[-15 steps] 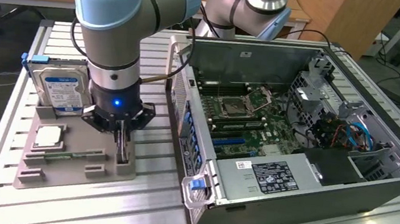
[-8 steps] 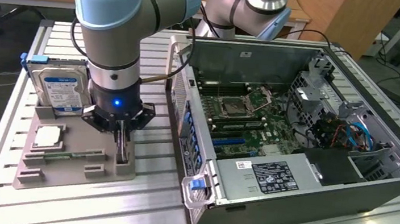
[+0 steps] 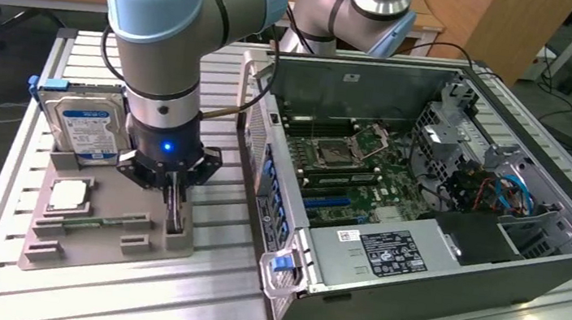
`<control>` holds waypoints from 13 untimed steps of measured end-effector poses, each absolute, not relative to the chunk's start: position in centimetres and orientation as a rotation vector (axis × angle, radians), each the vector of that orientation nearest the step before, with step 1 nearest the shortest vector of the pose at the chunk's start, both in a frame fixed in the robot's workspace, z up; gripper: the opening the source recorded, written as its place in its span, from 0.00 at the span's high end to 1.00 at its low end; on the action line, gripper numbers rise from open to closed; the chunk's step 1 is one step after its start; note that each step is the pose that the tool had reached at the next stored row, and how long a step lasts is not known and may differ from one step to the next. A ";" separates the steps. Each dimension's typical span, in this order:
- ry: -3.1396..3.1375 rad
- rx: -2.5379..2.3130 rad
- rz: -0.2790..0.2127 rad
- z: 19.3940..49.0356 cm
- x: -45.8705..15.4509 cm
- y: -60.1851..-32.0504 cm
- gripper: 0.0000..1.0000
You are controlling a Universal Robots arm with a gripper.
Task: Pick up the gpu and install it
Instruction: 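Pick up the gpu and move the gpu toward the slot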
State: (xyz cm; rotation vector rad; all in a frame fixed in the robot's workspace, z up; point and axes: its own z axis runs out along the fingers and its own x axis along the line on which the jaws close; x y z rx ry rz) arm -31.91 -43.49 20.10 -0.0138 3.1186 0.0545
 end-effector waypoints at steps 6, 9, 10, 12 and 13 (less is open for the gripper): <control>3.118 -0.014 0.056 20.3 -31.9 -43.5 0.72; 3.119 -0.014 0.056 20.9 -31.9 -43.5 0.72; 3.119 -0.014 0.056 21.1 -31.9 -43.5 0.72; 3.118 -0.014 0.056 21.4 -31.9 -43.5 0.72; 3.119 -0.014 0.056 21.9 -31.9 -43.5 0.72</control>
